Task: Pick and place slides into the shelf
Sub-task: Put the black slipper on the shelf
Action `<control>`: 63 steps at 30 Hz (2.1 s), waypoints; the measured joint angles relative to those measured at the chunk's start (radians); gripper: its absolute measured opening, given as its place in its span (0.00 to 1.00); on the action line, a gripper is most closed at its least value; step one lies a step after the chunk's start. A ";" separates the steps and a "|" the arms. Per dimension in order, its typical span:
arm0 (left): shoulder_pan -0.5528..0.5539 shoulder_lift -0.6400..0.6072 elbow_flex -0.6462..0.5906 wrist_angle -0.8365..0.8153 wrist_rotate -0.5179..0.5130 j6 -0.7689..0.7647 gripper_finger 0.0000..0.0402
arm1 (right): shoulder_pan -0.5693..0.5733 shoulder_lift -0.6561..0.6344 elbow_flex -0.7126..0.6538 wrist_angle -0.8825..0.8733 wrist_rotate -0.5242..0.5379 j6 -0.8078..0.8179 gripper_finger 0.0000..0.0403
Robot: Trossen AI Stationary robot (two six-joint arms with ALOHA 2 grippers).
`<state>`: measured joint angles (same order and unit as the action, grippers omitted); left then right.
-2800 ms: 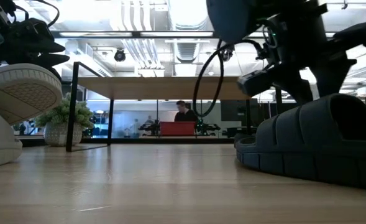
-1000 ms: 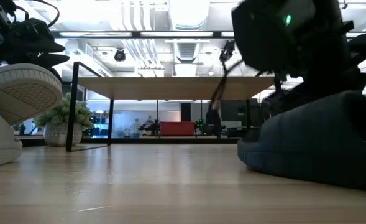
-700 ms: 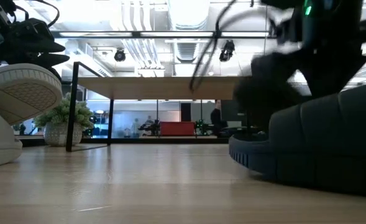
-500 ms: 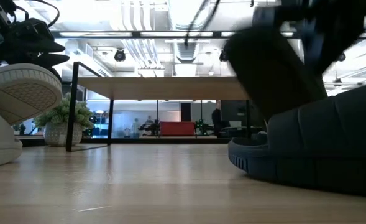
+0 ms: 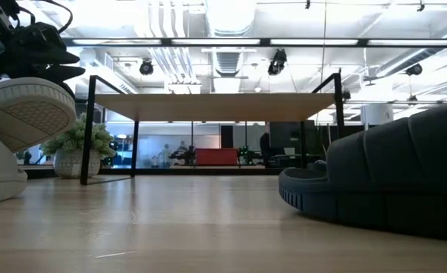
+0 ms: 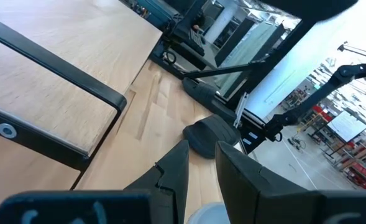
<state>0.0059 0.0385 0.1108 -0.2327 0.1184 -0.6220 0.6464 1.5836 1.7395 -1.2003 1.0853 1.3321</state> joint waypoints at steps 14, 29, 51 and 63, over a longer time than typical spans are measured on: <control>0.000 0.000 0.000 0.000 0.000 0.000 0.16 | -0.353 -0.031 0.039 -0.261 -0.128 -0.433 0.02; 0.000 0.000 0.000 0.000 0.000 0.000 0.16 | -0.534 0.010 -0.164 -0.126 -0.142 -0.675 0.02; 0.000 0.000 0.000 0.000 0.000 0.000 0.16 | -0.671 0.005 -0.448 0.149 -0.138 -0.644 0.02; 0.000 0.000 0.000 0.000 0.000 0.000 0.16 | -0.661 0.008 -0.450 0.101 -0.209 -0.682 0.19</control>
<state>0.0063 0.0387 0.1108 -0.2326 0.1187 -0.6216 -0.0142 1.5913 1.2892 -1.0995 0.8765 0.6504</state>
